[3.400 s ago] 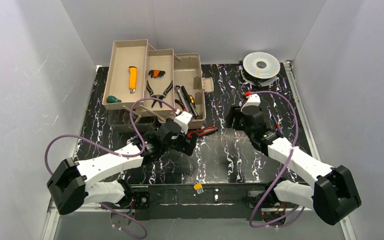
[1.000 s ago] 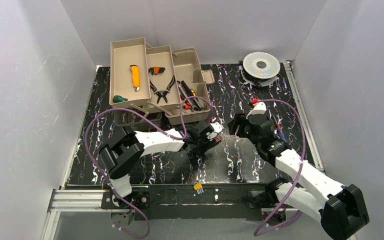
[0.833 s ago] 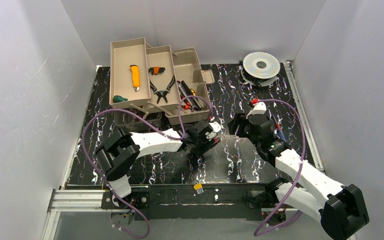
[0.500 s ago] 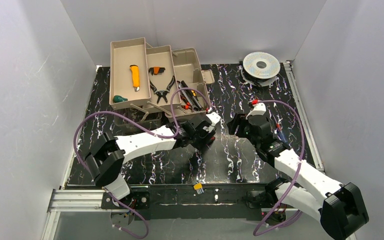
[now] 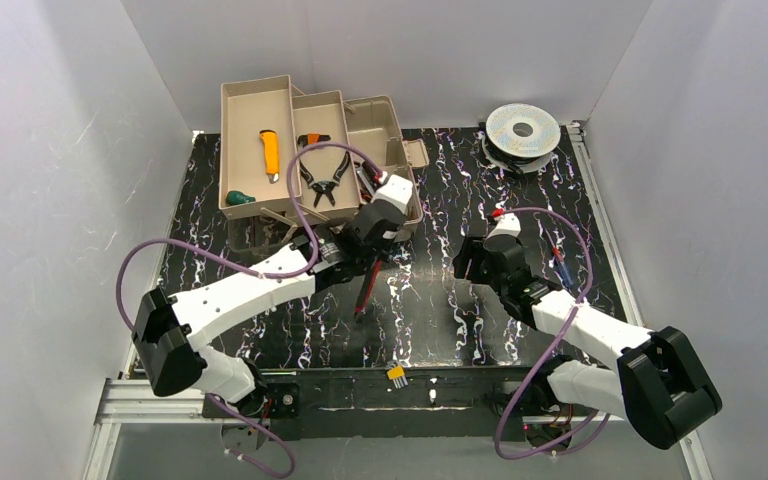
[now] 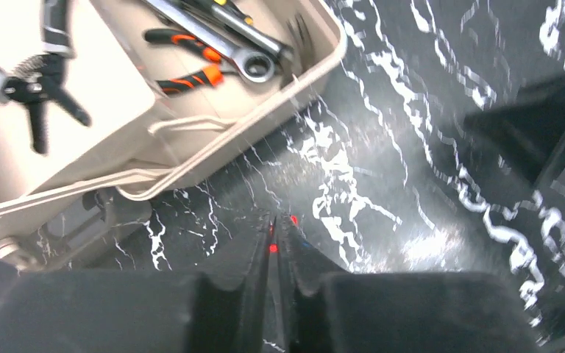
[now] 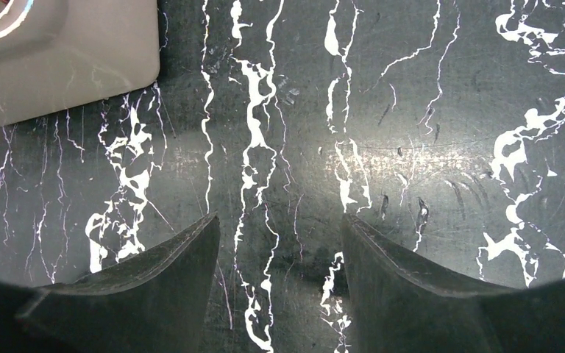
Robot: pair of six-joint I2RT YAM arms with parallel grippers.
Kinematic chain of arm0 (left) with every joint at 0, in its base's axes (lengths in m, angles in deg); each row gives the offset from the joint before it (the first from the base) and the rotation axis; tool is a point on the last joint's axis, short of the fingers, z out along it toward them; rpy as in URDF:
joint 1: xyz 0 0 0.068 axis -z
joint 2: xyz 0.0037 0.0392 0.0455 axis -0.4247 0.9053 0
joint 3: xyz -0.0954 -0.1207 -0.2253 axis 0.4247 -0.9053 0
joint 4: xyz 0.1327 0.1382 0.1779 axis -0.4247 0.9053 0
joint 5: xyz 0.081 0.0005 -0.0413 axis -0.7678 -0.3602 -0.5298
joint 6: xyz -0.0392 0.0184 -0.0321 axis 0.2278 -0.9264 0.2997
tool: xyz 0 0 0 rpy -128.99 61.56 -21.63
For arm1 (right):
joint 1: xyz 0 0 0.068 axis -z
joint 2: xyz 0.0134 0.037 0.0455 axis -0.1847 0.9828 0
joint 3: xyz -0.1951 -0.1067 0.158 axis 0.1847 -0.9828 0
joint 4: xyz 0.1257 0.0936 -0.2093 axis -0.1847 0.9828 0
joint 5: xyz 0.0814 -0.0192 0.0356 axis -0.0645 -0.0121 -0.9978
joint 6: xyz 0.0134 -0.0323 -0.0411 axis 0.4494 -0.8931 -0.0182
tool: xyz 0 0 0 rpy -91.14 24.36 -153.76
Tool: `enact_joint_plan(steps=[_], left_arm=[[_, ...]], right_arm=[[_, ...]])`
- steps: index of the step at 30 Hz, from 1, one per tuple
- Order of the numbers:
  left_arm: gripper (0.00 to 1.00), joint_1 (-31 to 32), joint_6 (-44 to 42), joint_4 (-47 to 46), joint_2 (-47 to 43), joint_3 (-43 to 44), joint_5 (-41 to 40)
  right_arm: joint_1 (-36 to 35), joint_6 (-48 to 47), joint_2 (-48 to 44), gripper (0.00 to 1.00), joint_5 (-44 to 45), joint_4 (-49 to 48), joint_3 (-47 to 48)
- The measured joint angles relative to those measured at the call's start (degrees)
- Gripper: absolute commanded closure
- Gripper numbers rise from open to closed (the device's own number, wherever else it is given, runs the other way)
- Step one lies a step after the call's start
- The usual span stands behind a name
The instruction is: Pack the tool kit
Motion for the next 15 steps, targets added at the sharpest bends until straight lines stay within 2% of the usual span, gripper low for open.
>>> enact_joint_plan(steps=[7, 12, 13, 15], left_arm=[[1.00, -5.66, 5.25, 0.63, 0.11, 6.95, -4.39], [1.00, -9.22, 6.67, 0.11, 0.15, 8.17, -3.30], [0.94, -9.40, 6.38, 0.07, 0.15, 8.46, -2.19], [0.40, -9.42, 5.57, 0.02, 0.15, 8.59, 0.85]], right_arm=[[0.00, 0.02, 0.68, 0.32, 0.02, -1.51, 0.00], [0.00, 0.04, 0.66, 0.32, 0.28, -1.73, -0.02], [0.00, 0.02, 0.63, 0.31, 0.42, -1.81, -0.09], [0.00, 0.04, 0.50, 0.31, 0.55, -1.77, -0.24]])
